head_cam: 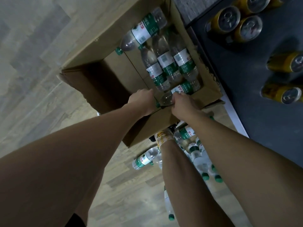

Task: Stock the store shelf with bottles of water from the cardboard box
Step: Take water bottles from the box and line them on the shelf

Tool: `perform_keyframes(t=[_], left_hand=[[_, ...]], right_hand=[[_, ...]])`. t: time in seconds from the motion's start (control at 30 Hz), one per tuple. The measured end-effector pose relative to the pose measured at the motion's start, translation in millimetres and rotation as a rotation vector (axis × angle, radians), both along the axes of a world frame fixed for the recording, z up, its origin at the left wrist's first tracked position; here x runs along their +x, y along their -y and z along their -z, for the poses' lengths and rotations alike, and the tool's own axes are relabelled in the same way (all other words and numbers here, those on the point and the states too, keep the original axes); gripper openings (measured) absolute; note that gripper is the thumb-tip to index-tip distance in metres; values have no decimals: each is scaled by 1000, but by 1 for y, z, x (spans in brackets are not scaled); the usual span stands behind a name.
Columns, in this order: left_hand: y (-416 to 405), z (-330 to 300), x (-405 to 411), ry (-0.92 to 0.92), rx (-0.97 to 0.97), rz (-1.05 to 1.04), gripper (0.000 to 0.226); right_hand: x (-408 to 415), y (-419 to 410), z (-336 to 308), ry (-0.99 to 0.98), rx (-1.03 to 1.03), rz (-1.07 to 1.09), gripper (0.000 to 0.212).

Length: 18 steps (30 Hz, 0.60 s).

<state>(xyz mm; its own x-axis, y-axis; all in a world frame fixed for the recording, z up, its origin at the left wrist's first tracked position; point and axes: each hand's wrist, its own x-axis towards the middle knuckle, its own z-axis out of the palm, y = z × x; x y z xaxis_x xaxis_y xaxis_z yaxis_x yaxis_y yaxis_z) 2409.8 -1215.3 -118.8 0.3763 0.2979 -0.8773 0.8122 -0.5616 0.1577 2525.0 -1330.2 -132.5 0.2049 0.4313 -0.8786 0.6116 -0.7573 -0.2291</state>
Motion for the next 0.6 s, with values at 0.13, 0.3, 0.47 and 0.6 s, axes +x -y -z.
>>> perform_keyframes(t=[0.13,0.3,0.47,0.6], left_hand=[[13,50,5,-10,-28,-36,34],[25,93,11,-10,-53,-81,27],[24,124,4,-1,-50,-119,34],[22,141,-2,-26,-31,-124,28]], right_hand=[[2,7,51,18,4,-89,44],[6,1,103,136,27,-462,64],[0,-5,137,219,-23,-705,58],[-9,-5,148,296,-51,-800,61]])
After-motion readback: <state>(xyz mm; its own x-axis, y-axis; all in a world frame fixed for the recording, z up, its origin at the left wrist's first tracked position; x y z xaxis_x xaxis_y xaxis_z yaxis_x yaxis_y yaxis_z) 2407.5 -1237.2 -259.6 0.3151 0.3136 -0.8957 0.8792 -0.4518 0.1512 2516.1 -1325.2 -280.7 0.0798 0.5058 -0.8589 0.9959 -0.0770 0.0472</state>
